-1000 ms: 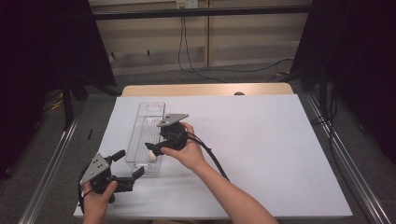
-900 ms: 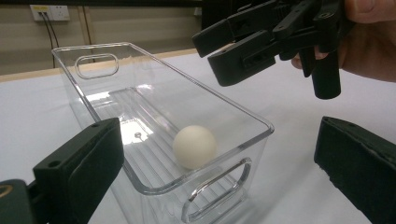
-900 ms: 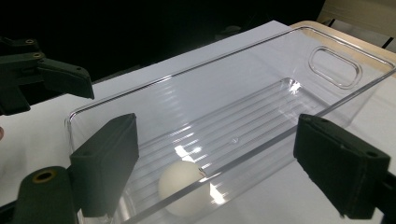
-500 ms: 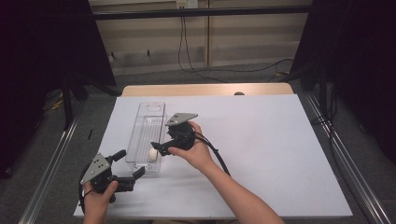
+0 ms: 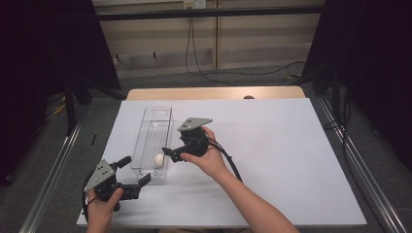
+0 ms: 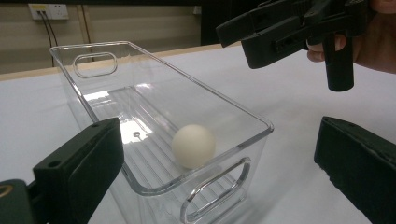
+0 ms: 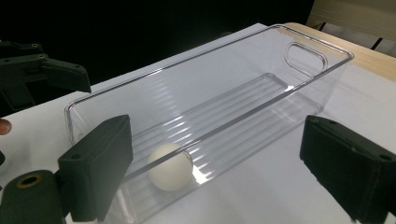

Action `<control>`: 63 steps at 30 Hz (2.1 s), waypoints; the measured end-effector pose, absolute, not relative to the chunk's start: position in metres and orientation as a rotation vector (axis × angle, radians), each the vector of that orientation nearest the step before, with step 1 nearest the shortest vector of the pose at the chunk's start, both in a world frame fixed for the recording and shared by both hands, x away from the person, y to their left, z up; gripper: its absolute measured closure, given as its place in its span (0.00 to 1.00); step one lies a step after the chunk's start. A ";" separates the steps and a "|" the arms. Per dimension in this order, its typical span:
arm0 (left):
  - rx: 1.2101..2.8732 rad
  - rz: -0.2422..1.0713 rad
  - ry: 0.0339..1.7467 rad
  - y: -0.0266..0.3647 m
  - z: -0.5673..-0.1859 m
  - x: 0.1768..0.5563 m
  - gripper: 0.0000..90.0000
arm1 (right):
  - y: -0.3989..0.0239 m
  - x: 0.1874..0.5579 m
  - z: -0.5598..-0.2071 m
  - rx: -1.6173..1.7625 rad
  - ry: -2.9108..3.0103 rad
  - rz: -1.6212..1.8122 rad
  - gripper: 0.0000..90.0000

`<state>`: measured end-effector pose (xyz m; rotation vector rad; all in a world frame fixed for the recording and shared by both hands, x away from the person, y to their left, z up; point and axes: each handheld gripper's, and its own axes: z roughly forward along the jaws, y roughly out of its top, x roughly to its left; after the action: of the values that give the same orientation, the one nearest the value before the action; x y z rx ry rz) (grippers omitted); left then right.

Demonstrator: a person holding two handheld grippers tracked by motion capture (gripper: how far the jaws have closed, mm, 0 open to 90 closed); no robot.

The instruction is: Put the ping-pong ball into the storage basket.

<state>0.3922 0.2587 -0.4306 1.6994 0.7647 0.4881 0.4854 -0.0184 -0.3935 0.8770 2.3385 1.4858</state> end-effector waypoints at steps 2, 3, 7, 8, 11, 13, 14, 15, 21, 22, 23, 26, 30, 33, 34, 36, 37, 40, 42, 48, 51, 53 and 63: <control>1.702 0.488 0.767 0.259 -0.431 0.391 0.02 | -0.020 0.485 -0.394 0.879 2.342 1.480 0.10; 1.701 0.487 0.771 0.259 -0.431 0.391 0.02 | -0.021 0.485 -0.394 0.878 2.341 1.484 0.10; 1.698 0.487 0.769 0.261 -0.431 0.390 0.02 | -0.024 0.484 -0.395 0.884 2.331 1.494 0.10; 1.700 0.490 0.774 0.261 -0.431 0.390 0.02 | -0.025 0.484 -0.395 0.880 2.333 1.495 0.10; 1.702 0.485 0.774 0.260 -0.431 0.390 0.02 | -0.028 0.483 -0.395 0.876 2.326 1.503 0.10; 1.698 0.486 0.776 0.260 -0.432 0.390 0.02 | -0.031 0.483 -0.395 0.885 2.322 1.506 0.10; 1.704 0.487 0.774 0.260 -0.431 0.390 0.02 | -0.032 0.482 -0.395 0.879 2.324 1.504 0.10; 1.705 0.484 0.770 0.260 -0.431 0.391 0.02 | -0.034 0.482 -0.395 0.873 2.318 1.502 0.10; 1.707 0.491 0.771 0.261 -0.431 0.391 0.02 | -0.045 0.478 -0.396 0.877 2.311 1.501 0.09; 1.705 0.490 0.771 0.261 -0.430 0.391 0.02 | -0.047 0.478 -0.396 0.874 2.311 1.499 0.09; 1.701 0.489 0.770 0.261 -0.430 0.391 0.02 | -0.049 0.477 -0.396 0.871 2.309 1.498 0.09; 1.700 0.495 0.775 0.261 -0.430 0.390 0.02 | -0.054 0.475 -0.397 0.872 2.305 1.504 0.09; 1.689 0.490 0.776 0.260 -0.430 0.390 0.02 | -0.060 0.473 -0.397 0.876 2.301 1.510 0.09; 1.698 0.498 0.778 0.262 -0.430 0.390 0.02 | -0.064 0.471 -0.398 0.882 2.291 1.511 0.09; 1.694 0.498 0.778 0.262 -0.430 0.390 0.02 | -0.066 0.470 -0.398 0.883 2.291 1.515 0.09; 1.694 0.502 0.779 0.262 -0.429 0.390 0.02 | -0.069 0.469 -0.399 0.885 2.287 1.513 0.09; 1.693 0.501 0.778 0.262 -0.429 0.390 0.02 | -0.071 0.469 -0.399 0.888 2.286 1.516 0.09; 1.696 0.498 0.776 0.261 -0.429 0.390 0.02 | -0.075 0.467 -0.399 0.896 2.275 1.527 0.09; 1.696 0.498 0.775 0.261 -0.429 0.390 0.02 | -0.079 0.466 -0.400 0.897 2.265 1.530 0.09; 1.696 0.499 0.777 0.261 -0.429 0.390 0.02 | -0.091 0.463 -0.402 0.910 2.251 1.535 0.08; 1.699 0.501 0.772 0.261 -0.429 0.390 0.02 | -0.096 0.462 -0.403 0.916 2.249 1.528 0.08; 1.691 0.490 0.777 0.260 -0.430 0.390 0.02 | -0.099 0.461 -0.403 0.916 2.245 1.535 0.08; 1.697 0.502 0.775 0.261 -0.430 0.390 0.02 | -0.111 0.456 -0.406 0.919 2.233 1.523 0.08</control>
<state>0.3901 0.2607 -0.4296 1.6972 0.7749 0.5016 0.4560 -0.1110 -0.4055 0.9187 2.2332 1.5234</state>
